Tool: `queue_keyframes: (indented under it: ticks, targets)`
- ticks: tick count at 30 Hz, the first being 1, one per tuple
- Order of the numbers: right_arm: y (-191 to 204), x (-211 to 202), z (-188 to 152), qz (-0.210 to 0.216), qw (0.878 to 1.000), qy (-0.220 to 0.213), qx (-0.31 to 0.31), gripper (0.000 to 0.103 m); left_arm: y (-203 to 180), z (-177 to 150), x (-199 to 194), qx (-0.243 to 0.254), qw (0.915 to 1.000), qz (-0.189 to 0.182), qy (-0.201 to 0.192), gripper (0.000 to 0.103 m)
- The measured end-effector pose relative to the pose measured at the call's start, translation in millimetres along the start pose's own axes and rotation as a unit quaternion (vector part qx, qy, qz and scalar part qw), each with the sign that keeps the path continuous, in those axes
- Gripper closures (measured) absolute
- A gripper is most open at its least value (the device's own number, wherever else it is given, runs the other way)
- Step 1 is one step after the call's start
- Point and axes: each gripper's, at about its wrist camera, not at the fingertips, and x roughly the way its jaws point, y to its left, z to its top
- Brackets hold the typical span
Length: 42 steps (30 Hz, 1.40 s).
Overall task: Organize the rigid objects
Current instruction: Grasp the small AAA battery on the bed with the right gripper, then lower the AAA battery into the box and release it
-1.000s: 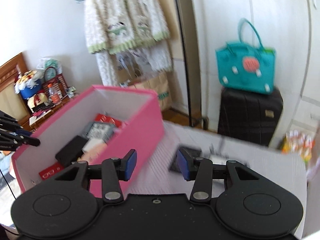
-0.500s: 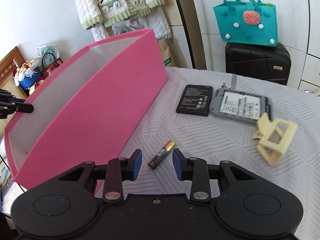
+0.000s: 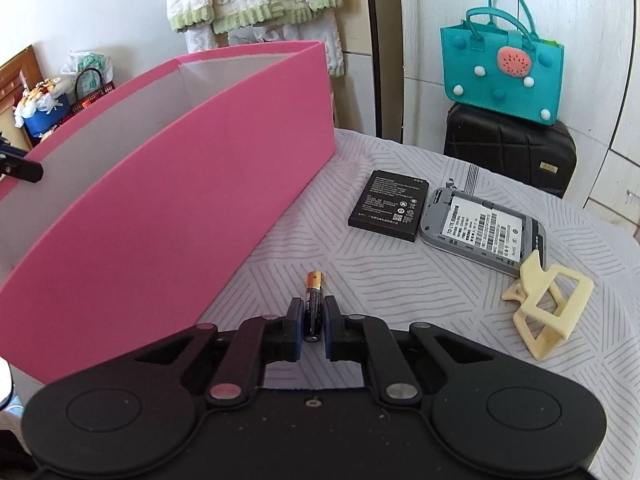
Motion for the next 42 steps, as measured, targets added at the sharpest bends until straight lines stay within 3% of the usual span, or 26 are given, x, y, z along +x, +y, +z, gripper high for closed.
queue_keyframes:
  ticks: [4, 9, 16, 19, 23, 28, 33, 38, 42]
  targets:
    - [7.7, -0.8, -1.4, -0.015, 1.0, -0.002, -0.022, 0.092, 0.1, 0.6, 0.1, 0.0, 1.0, -0.001, 0.0, 0.091]
    - [2.0, -10.5, 2.5, -0.015, 1.0, -0.008, 0.003, 0.092, -0.7, 1.4, 0.4, 0.0, 1.0, -0.001, -0.001, 0.091]
    - [8.5, -53.7, 29.8, -0.017, 0.997, -0.071, -0.006, 0.092, -1.4, 1.5, 1.2, -0.001, 1.0, -0.003, -0.002, 0.091]
    - [18.4, -72.0, 50.2, -0.001, 0.995, -0.1, -0.023, 0.092, -0.1, -1.1, 2.4, -0.002, 1.0, -0.004, -0.003, 0.091]
    - [36.3, -82.6, 79.9, 0.054, 0.991, -0.109, -0.049, 0.092, -1.9, -0.5, 2.9, -0.001, 1.0, -0.006, -0.002, 0.091]
    - [64.1, -54.8, 133.4, 0.145, 0.986, -0.059, -0.06, 0.092, -1.9, -0.7, 4.4, -0.002, 1.0, -0.005, -0.004, 0.091]
    - [98.2, 10.6, 183.6, 0.194, 0.98, 0.043, -0.028, 0.092, -1.1, 1.8, 6.2, -0.006, 1.0, 0.001, -0.006, 0.094]
    - [131.5, 69.9, 193.0, 0.145, 0.982, 0.102, -0.066, 0.092, 1.5, 2.4, 0.0, 0.006, 0.9999, 0.005, -0.012, 0.095]
    - [138.5, 93.4, 187.0, 0.097, 0.984, 0.116, -0.098, 0.091, -0.3, 0.9, -1.1, 0.031, 0.9993, 0.017, -0.014, 0.095]
